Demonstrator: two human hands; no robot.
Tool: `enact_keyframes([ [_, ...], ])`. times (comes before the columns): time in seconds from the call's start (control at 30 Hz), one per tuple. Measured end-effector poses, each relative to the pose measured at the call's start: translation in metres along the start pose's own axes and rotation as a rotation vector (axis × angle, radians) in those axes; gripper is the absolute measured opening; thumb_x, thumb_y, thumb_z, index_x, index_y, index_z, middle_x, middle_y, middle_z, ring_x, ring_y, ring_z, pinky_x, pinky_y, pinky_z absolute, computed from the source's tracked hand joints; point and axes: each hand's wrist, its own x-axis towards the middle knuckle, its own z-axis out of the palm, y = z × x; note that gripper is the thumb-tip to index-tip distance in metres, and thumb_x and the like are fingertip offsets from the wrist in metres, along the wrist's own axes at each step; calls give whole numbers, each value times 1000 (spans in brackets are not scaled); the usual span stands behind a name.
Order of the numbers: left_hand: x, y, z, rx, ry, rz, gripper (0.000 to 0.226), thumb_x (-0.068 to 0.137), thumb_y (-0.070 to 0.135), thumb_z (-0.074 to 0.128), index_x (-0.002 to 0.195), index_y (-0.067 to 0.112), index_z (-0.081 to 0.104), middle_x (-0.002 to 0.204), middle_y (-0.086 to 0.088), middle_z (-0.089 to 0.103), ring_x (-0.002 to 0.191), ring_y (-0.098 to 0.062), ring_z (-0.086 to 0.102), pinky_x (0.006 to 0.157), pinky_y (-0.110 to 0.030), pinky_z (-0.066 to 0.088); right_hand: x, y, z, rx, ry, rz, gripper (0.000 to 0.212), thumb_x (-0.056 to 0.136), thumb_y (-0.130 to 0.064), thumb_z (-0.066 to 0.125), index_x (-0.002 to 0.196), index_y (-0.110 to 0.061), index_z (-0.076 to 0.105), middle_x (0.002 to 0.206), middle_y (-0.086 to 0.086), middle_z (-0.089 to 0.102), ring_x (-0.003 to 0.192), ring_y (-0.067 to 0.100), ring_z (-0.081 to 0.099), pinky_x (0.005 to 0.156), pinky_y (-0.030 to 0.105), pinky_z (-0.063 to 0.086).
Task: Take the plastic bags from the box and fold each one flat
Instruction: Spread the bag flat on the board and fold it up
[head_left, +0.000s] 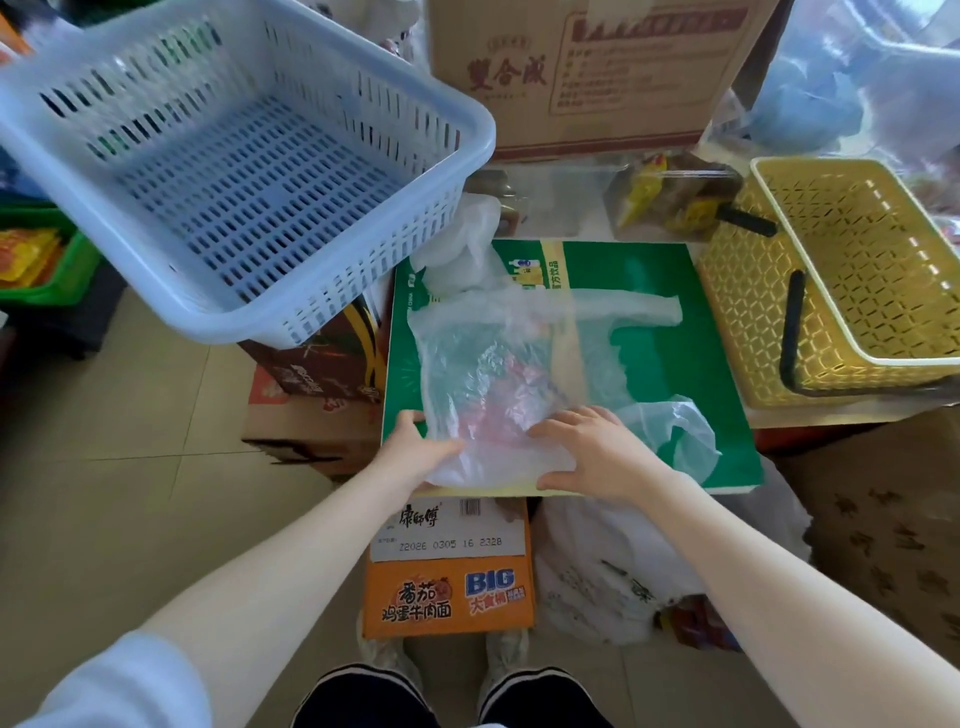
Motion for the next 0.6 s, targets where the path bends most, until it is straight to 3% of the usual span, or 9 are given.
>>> enact_keyframes([
  [0.07, -3, 0, 4, -30, 20, 10, 61, 79, 27, 70, 128, 10, 38, 116, -7, 55, 85, -20, 58, 63, -28, 48, 2, -2, 4, 1, -21, -19, 52, 84, -44, 62, 130, -23, 50, 131, -3, 53, 122, 20, 46, 97, 32, 33],
  [0.13, -6, -1, 1, -96, 71, 35, 56, 81, 26, 69, 125, 7, 40, 101, -4, 55, 60, -15, 51, 54, -25, 44, 5, -4, 6, -40, 33, -15, 33, 90, -31, 56, 119, -17, 56, 119, 2, 58, 111, 25, 53, 78, 30, 37],
  [0.2, -6, -5, -9, -127, 149, 64, 53, 81, 25, 70, 124, 8, 42, 87, 0, 52, 50, -13, 43, 49, -25, 40, 6, -5, 7, -92, 187, -6, 17, 89, -19, 54, 102, -11, 61, 100, 7, 64, 92, 29, 61, 64, 28, 35],
  [0.27, -8, -10, -20, -77, 219, 99, 49, 82, 25, 69, 121, 10, 43, 86, 0, 52, 48, -15, 43, 46, -25, 38, 5, -1, 7, -137, 320, 9, 7, 74, -15, 64, 77, -9, 60, 71, 7, 63, 64, 29, 64, 51, 26, 38],
  [0.33, -10, -15, -32, 5, 289, 139, 46, 83, 24, 67, 120, 10, 43, 95, -3, 52, 54, -18, 49, 47, -28, 43, 2, 6, 8, -197, 346, 60, 18, 63, -14, 74, 65, -12, 56, 58, 4, 58, 52, 26, 60, 46, 26, 39],
  [0.43, -11, -23, -40, 213, 388, 244, 53, 84, 20, 65, 129, 7, 39, 109, -11, 54, 86, -25, 55, 71, -34, 47, -5, 16, 9, -208, 344, 176, 18, 66, -8, 76, 68, -10, 58, 62, 6, 60, 58, 29, 59, 53, 28, 38],
  [0.53, -16, -21, -24, 571, 530, 629, 46, 85, 25, 61, 124, 4, 48, 122, -14, 52, 109, -29, 50, 89, -39, 41, -12, 17, 6, -11, 389, 233, 6, 83, -14, 61, 86, -8, 61, 85, 10, 64, 79, 32, 59, 62, 31, 35],
  [0.6, -24, -10, 1, 647, 394, 889, 42, 84, 31, 62, 115, 4, 56, 115, -13, 56, 107, -29, 52, 87, -39, 41, -12, 12, 4, 82, 398, 227, 13, 87, -18, 57, 94, -9, 60, 95, 9, 63, 88, 31, 57, 63, 31, 36],
])
